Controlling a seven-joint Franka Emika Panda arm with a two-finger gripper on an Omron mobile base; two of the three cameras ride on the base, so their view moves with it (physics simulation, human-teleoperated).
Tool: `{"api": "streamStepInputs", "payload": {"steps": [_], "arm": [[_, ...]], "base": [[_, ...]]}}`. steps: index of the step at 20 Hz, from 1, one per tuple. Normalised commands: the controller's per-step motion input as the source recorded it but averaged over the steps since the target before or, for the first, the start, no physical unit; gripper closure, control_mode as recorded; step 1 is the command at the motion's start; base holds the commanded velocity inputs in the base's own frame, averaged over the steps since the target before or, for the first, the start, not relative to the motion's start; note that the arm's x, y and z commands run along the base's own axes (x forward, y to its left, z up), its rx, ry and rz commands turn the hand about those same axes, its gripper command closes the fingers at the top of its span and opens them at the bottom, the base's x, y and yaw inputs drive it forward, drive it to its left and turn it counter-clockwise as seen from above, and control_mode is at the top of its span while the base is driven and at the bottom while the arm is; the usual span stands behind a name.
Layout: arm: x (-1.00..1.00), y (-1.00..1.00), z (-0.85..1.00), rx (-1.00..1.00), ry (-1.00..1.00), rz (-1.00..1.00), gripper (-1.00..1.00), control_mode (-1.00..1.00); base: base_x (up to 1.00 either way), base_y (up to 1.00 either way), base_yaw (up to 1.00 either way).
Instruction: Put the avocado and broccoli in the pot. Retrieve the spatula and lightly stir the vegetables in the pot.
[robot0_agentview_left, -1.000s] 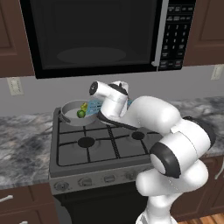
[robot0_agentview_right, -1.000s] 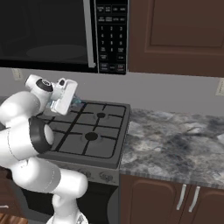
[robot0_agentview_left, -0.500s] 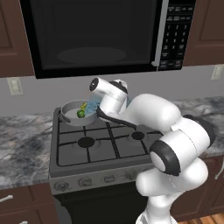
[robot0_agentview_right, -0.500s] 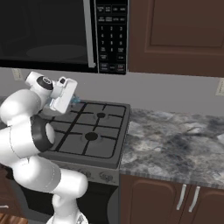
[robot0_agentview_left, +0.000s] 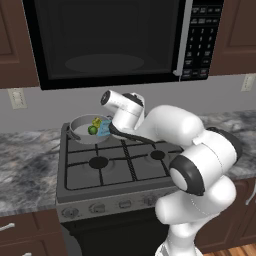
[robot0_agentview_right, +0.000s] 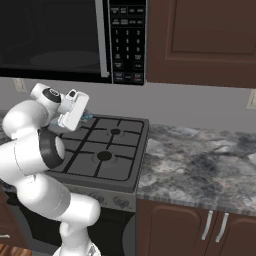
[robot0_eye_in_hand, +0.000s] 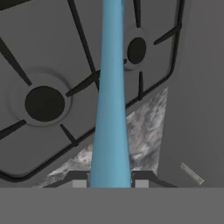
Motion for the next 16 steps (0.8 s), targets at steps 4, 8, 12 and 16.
{"api": "streamStepInputs", "payload": {"steps": [4, 8, 12, 16], "arm": [[0.15, 0.0, 0.0, -0.02, 0.0, 0.0, 1.0, -1.0], [0.48, 0.09, 0.0, -0.03, 0.0, -0.01, 1.0, -1.0], [0.53, 0.33, 0.0, -0.05, 0.0, -0.01, 1.0, -1.0], [0.38, 0.31, 0.0, -0.06, -0.01, 0.0, 1.0, -1.0]], "base": [[0.0, 0.0, 0.0], [0.0, 0.0, 0.0], [0.0, 0.0, 0.0], [0.0, 0.0, 0.0]]}}
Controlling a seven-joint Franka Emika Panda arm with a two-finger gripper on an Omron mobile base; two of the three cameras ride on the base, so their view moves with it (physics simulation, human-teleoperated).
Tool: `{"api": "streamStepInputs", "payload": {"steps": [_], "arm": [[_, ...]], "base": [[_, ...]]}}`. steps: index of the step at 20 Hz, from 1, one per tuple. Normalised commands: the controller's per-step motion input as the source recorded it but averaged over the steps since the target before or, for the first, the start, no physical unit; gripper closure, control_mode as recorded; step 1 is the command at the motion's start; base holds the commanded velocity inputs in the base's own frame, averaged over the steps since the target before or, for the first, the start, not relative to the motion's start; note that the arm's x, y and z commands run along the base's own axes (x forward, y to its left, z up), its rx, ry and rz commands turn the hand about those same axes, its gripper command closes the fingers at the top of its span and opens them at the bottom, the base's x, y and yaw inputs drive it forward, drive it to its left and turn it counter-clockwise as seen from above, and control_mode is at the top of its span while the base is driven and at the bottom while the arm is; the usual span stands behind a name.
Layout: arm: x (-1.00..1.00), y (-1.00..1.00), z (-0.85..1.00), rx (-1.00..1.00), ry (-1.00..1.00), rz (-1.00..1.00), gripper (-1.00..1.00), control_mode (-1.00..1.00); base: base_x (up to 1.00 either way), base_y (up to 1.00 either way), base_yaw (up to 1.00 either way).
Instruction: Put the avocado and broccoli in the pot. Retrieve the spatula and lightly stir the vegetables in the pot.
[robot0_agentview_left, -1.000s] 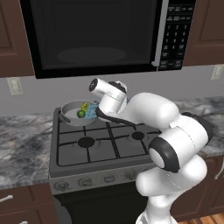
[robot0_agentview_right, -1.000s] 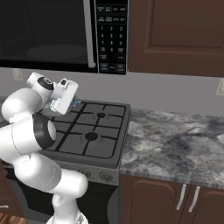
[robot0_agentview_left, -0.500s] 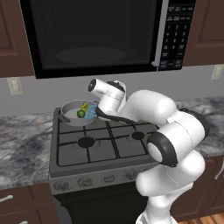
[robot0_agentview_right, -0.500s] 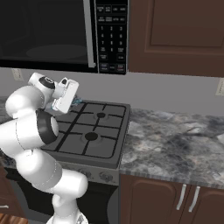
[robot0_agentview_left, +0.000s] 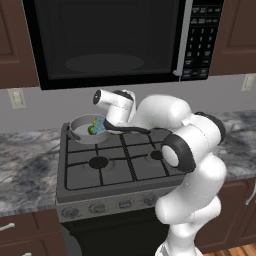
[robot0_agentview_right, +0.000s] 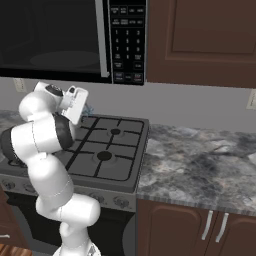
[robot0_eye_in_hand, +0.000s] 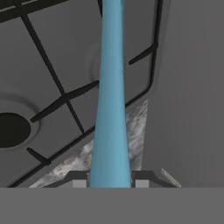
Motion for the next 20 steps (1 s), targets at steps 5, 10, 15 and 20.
{"api": "streamStepInputs", "payload": {"steps": [5, 10, 15, 20], "arm": [[0.26, 0.05, 0.0, -0.03, 0.0, 0.0, 1.0, -1.0], [0.24, 0.07, 0.0, -0.03, 0.0, 0.0, 1.0, -1.0], [0.32, 0.03, 0.0, -0.04, 0.0, 0.0, 1.0, -1.0], [0.3, 0.0, -0.11, -0.05, 0.0, 0.0, 1.0, -1.0]], "base": [[0.0, 0.0, 0.0], [0.0, 0.0, 0.0], [0.0, 0.0, 0.0], [0.0, 0.0, 0.0]]}}
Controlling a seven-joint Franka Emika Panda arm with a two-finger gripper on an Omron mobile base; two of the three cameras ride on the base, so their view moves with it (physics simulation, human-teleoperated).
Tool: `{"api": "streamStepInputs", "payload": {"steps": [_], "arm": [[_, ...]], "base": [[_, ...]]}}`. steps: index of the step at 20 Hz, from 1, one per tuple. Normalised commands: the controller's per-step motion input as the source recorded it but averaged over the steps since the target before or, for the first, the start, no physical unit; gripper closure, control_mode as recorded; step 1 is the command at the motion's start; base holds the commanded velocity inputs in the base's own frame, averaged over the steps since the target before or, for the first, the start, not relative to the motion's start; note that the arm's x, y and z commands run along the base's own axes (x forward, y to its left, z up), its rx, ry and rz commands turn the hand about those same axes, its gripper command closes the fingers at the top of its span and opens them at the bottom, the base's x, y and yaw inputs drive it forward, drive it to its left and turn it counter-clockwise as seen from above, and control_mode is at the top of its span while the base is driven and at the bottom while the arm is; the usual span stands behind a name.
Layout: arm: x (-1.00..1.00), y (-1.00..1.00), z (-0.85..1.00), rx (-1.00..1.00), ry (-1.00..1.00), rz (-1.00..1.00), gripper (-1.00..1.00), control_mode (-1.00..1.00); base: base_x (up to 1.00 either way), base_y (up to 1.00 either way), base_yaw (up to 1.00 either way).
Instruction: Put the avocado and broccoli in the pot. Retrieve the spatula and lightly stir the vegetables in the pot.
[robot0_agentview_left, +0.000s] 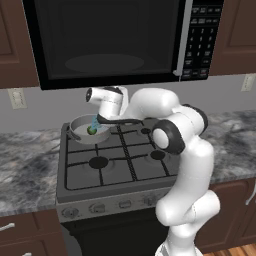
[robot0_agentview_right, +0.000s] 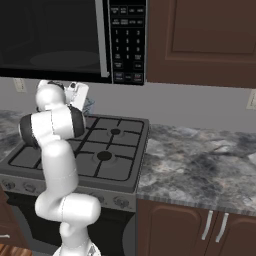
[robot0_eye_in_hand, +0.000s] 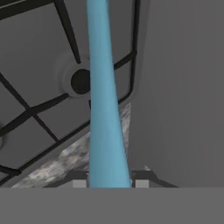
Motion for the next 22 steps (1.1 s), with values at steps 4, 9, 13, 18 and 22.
{"api": "streamStepInputs", "payload": {"steps": [4, 9, 13, 18, 22], "arm": [[0.16, 0.0, -0.16, -0.07, 0.0, 0.0, 1.0, -1.0], [0.02, -0.04, -0.01, -0.01, 0.0, -0.02, 1.0, -1.0], [0.0, -0.41, 0.0, 0.0, 0.0, -0.05, 1.0, -1.0], [0.02, -0.26, -0.02, 0.0, 0.0, -0.05, 1.0, -1.0], [0.48, 0.0, 0.0, -0.01, 0.01, -0.1, 1.0, -1.0]], "base": [[0.0, 0.0, 0.0], [0.0, 0.0, 0.0], [0.0, 0.0, 0.0], [0.0, 0.0, 0.0], [0.0, 0.0, 0.0]]}}
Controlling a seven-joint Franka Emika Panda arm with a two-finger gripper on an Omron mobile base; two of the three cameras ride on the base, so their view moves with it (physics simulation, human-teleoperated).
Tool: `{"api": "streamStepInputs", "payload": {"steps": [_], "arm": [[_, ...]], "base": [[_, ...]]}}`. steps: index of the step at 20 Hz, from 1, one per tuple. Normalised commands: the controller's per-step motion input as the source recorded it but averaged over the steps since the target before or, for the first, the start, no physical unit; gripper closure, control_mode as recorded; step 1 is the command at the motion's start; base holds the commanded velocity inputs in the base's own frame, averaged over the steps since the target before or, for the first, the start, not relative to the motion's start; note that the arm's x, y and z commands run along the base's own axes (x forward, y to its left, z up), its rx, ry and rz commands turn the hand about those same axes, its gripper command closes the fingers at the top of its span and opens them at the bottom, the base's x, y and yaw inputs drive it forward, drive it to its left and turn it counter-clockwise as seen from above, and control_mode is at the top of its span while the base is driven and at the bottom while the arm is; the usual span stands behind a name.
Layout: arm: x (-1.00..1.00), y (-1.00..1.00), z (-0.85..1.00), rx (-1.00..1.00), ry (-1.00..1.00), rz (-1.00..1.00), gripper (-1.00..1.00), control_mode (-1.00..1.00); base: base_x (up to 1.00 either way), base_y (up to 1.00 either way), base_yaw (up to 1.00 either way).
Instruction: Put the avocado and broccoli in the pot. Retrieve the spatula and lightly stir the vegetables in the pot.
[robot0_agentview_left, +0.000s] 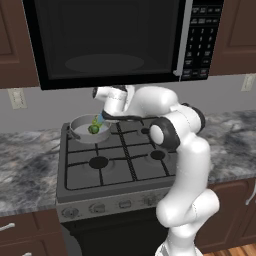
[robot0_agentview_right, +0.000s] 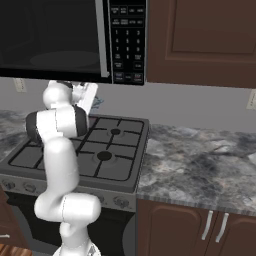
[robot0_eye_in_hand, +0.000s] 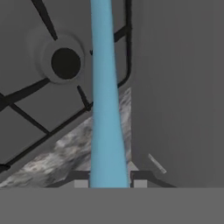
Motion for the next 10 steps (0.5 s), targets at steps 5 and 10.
{"api": "streamStepInputs", "payload": {"steps": [5, 10], "arm": [[0.42, 0.0, -0.02, -0.01, 0.12, -0.11, 1.0, -1.0], [-0.21, 0.21, 0.0, 0.0, 0.04, -0.01, 1.0, -1.0]], "base": [[0.0, 0.0, 0.0], [0.0, 0.0, 0.0]]}}
